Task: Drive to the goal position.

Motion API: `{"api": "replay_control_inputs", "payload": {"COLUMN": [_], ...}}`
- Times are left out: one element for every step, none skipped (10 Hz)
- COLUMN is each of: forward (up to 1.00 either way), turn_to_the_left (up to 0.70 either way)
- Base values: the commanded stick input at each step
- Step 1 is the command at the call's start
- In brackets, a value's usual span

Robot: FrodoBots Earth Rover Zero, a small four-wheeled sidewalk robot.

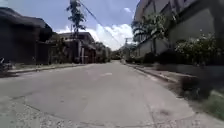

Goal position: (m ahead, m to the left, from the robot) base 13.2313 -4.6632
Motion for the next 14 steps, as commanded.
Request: {"api": "replay_control_inputs", "payload": {"forward": [1.00,1.00,1.00,1.00,1.00,1.00,1.00,1.00,1.00,1.00,1.00,1.00,1.00,1.00], "turn_to_the_left": [0.00,0.00,0.00,0.00,0.00,0.00,0.00,0.00,0.00,0.00,0.00,0.00,0.00,0.00]}}
